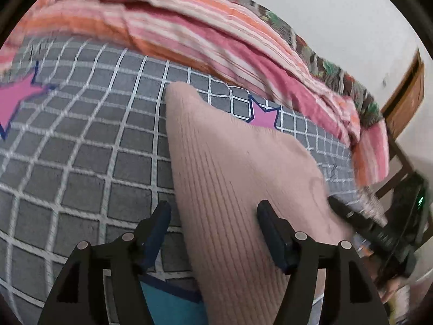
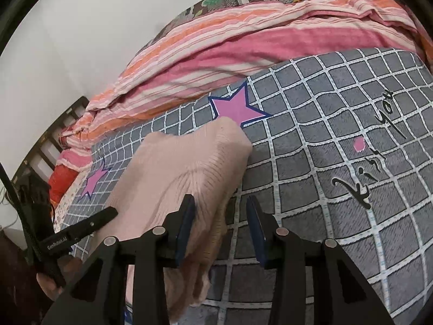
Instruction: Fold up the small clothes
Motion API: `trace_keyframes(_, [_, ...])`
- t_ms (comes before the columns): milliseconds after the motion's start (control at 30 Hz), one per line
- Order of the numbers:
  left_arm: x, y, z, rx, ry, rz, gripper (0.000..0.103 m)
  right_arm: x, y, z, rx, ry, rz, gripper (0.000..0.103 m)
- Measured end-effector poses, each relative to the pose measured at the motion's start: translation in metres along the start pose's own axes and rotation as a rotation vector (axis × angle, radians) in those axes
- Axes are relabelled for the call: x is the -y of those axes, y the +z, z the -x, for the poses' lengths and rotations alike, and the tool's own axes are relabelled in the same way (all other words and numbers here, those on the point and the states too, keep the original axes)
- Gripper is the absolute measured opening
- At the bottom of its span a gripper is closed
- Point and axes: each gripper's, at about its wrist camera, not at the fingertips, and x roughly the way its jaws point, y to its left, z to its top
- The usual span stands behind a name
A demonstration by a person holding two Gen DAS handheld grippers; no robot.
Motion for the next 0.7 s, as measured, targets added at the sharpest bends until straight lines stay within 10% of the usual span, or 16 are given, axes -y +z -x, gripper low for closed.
trace_keyframes(300, [0.008,-0.004,0.003,0.038,-0.002,-0.061,0.038,-0.008,-0.002,-0.004,-0.007,-0.035,0.113,0.007])
trace_keyframes(700, [0.016,-0.03,0.037,0.052,0.036,-0.161,0.059,-0.002,-0.012,0.016,0.01,-0.057,0.104,0.021])
